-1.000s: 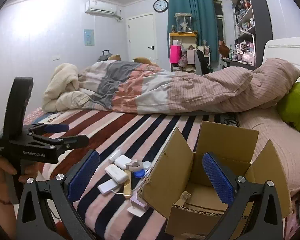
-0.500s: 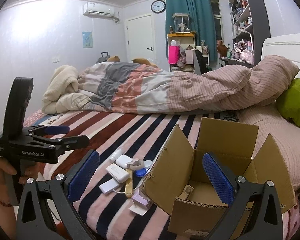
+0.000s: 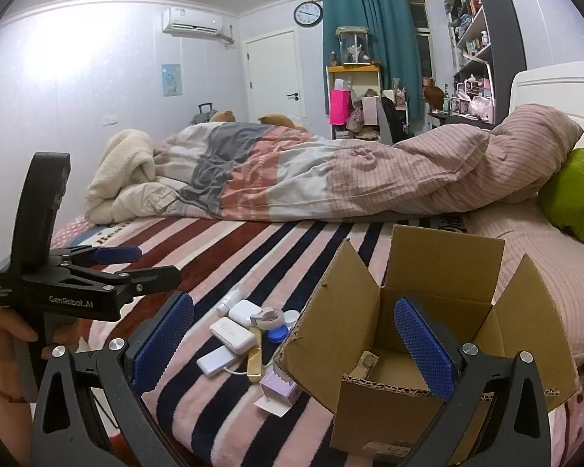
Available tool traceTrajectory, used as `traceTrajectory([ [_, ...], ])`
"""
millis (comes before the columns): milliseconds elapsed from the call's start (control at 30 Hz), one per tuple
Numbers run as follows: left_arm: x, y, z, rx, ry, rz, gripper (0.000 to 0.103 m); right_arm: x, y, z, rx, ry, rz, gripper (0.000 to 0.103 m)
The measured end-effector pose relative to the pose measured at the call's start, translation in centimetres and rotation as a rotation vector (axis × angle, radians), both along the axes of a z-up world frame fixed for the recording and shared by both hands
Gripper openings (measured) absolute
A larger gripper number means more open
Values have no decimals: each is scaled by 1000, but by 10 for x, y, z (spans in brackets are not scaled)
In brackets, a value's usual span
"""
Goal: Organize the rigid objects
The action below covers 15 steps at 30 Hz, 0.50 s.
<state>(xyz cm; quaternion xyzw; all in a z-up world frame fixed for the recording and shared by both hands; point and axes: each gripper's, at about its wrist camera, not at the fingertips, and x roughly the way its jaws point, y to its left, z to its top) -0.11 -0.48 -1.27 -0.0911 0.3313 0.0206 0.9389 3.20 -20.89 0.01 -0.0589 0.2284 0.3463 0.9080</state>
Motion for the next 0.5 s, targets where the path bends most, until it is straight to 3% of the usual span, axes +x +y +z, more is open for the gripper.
traceTrajectory([
  [500, 1, -2, -1, 0, 1, 0, 103, 0, -2, -1, 3, 1, 3, 103],
])
